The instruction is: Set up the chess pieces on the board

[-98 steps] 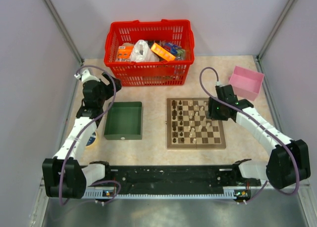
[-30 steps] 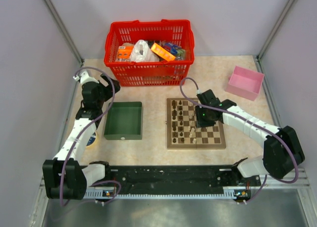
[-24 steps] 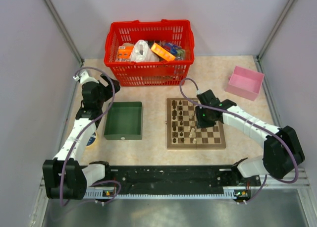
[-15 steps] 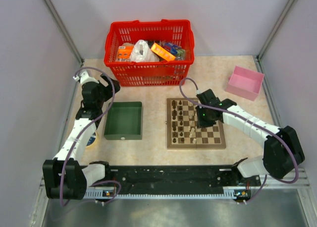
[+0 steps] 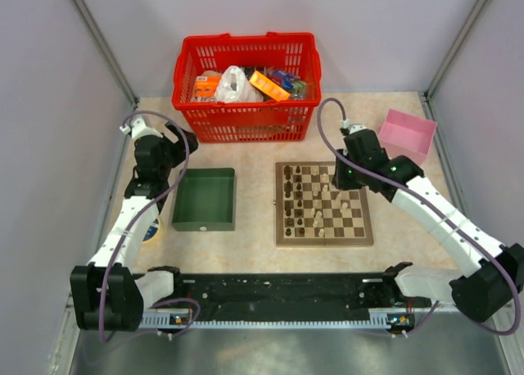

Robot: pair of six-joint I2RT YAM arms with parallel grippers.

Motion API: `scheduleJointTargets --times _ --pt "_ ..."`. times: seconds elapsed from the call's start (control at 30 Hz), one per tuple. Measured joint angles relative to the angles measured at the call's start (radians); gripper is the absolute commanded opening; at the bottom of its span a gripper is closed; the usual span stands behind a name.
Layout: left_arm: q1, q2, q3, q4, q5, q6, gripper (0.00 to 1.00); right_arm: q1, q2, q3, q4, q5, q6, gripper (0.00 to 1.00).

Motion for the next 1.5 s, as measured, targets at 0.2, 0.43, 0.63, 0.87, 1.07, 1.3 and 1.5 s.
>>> scheduleJointTargets --times 0.2,0.43,0.63,0.87,1.07,1.3,1.5 --pt "0.002 -0.003 0.0 0.0 0.001 0.0 0.99 -0.12 -0.034 -0.003 0.011 0.049 -0.02 0.14" --pt "0.002 -0.003 0.0 0.0 0.001 -0.001 0.99 -0.291 -0.003 -0.132 0.053 0.007 -0.045 0.14" --pt "0.002 -0.003 0.0 0.001 0.002 -0.002 0.99 -0.292 0.034 -0.216 0.111 -0.035 -0.045 0.14" --pt "0.002 -0.003 0.0 0.005 0.01 -0.008 0.99 -0.296 0.047 -0.256 0.157 -0.048 -0.046 0.14" --pt "0.002 -0.003 0.0 0.008 0.019 -0.012 0.99 -0.299 0.063 -0.267 0.193 -0.05 -0.046 0.14" --pt "0.003 -0.003 0.0 0.008 0.019 -0.012 0.99 -0.302 0.071 -0.272 0.191 -0.05 -0.045 0.13" --pt "0.003 -0.003 0.0 0.008 0.019 -0.014 0.99 -0.303 0.07 -0.272 0.179 -0.048 -0.046 0.14"
